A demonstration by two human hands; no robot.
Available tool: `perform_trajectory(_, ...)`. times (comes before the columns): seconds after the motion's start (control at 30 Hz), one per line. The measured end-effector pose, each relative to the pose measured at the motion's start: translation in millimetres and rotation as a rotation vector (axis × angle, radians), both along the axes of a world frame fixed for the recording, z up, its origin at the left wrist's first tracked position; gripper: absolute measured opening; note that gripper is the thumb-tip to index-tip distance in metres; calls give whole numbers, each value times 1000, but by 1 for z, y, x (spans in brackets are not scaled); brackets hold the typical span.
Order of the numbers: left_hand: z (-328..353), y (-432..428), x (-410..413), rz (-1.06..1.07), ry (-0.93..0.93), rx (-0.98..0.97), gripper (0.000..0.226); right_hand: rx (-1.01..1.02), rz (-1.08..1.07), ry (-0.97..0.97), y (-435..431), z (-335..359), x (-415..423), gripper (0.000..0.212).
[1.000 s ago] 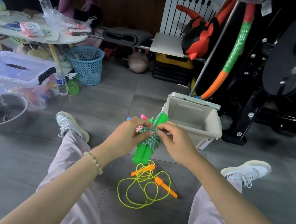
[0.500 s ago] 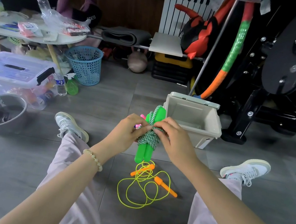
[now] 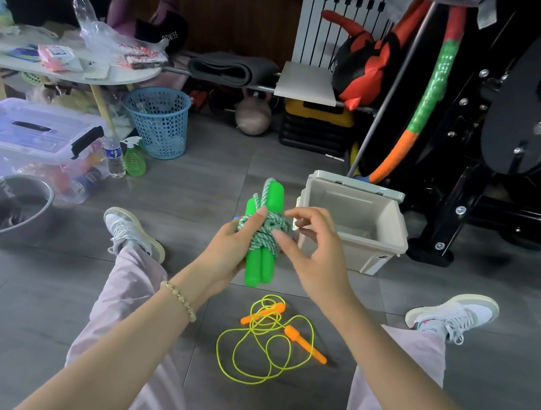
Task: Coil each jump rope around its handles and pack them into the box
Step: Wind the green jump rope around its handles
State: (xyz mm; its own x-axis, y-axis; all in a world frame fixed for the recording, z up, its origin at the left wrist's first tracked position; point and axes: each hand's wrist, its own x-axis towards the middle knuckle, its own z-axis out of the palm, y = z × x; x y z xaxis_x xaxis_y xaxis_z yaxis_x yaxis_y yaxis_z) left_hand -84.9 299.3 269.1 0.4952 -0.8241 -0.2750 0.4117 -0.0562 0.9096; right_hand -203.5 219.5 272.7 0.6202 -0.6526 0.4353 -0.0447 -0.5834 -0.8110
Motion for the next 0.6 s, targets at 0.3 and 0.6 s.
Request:
perform_trajectory(0.3, -2, -9, 0, 127, 36, 11, 38, -292, -54, 176, 6, 2, 10, 11)
perform_trajectory(0.6, 8, -17, 15, 242, 132, 69, 37, 99, 269, 29, 16, 17, -1, 18)
